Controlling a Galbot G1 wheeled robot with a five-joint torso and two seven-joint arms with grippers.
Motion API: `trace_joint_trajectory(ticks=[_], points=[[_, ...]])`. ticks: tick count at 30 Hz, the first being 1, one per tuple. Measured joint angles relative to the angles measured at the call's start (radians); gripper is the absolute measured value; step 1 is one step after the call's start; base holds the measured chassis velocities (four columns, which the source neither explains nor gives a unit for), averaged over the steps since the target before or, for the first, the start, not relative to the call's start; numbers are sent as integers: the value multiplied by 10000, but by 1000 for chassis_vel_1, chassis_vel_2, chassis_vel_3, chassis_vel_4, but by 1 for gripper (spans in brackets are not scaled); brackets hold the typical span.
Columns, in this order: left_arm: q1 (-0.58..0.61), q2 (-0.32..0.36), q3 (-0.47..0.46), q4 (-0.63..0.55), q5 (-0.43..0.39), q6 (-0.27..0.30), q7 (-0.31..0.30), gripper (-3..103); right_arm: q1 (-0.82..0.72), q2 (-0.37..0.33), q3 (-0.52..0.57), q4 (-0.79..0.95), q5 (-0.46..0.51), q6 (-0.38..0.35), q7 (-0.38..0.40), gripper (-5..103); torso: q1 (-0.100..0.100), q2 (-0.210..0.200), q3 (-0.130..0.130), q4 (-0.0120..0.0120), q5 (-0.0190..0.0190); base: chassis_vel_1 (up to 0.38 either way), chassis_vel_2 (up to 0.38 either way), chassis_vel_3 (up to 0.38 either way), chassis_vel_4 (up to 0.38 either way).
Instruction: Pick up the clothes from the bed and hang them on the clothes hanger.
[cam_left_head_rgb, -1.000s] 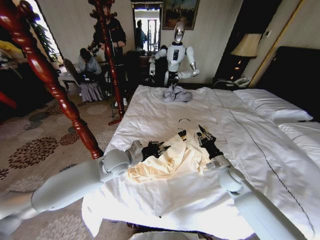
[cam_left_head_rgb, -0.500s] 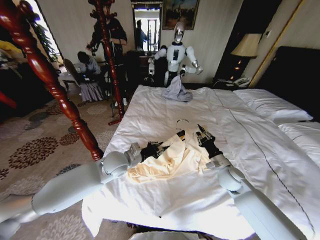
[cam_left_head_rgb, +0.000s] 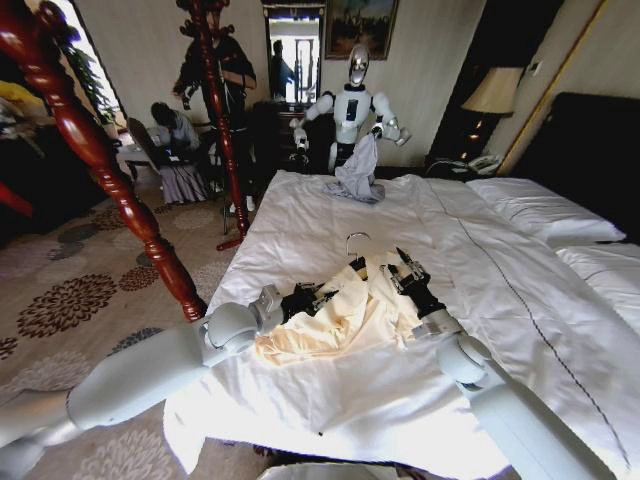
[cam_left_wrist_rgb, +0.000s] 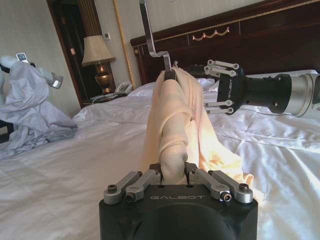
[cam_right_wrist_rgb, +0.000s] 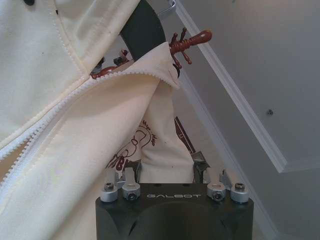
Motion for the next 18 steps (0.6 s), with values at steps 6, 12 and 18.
trace_joint_trajectory(ticks=[6, 12, 18], points=[[-1, 1, -35, -10, -22, -38, -5, 18, -29, 53, -31, -31, 8, 21, 4, 80, 0, 0, 0, 0, 1, 0, 0, 0, 0], [39, -47, -135, 27, -168, -47, -33, 18, -136, 31, -10, -23, -1, 45, 24, 99, 0, 0, 0, -2, 1, 0, 0, 0, 0], [150, 20, -59, -134, -158, -52, -40, 18, -89, 53, -7, 13, 2, 44, 37, 100, 0, 0, 0, -1, 0, 0, 0, 0, 0]])
